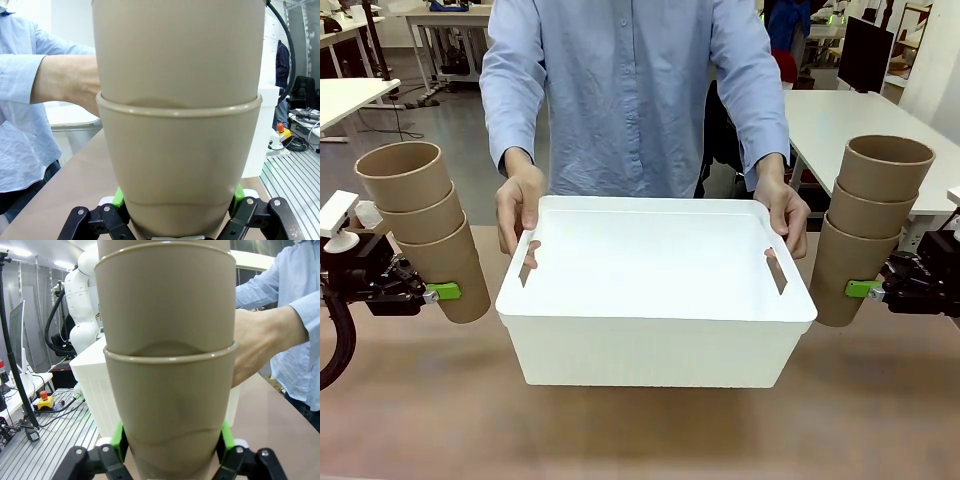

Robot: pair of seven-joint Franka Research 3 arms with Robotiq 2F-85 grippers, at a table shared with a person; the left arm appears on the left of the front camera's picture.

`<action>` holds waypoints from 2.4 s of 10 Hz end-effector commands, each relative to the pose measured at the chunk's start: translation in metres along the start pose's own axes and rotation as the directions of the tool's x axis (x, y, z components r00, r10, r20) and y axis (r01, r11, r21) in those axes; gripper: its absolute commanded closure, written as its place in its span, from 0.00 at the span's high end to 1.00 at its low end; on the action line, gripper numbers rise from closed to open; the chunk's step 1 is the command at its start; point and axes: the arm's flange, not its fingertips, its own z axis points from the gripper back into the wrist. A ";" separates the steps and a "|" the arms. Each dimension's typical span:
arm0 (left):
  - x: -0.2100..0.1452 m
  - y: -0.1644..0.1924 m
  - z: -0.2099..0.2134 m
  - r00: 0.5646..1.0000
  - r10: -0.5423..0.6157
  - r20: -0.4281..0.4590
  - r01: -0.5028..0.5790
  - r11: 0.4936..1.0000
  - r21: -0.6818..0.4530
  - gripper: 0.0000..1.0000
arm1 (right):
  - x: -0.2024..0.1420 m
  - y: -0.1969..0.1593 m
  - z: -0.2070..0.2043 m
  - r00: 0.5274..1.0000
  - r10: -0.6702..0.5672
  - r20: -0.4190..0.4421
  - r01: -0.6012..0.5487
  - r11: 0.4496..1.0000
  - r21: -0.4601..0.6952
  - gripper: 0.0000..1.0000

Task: Stack the cups and store them in the basket.
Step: Place the stack of Reusable plastic cups into the Pantry Basket.

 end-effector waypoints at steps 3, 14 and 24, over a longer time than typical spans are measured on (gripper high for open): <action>0.004 0.002 0.000 1.000 -0.012 0.018 0.012 1.000 0.010 0.86 | 0.004 -0.001 -0.003 1.000 0.010 -0.001 -0.010 1.000 0.002 0.85; 0.017 -0.009 0.003 1.000 -0.003 -0.023 0.002 0.999 -0.034 0.86 | 0.004 -0.001 -0.003 1.000 0.010 -0.001 -0.010 1.000 0.002 0.85; 0.190 -0.060 -0.152 0.851 0.100 -0.515 -0.135 0.990 -0.031 0.86 | 0.004 -0.001 -0.003 1.000 0.010 -0.001 -0.010 1.000 0.002 0.85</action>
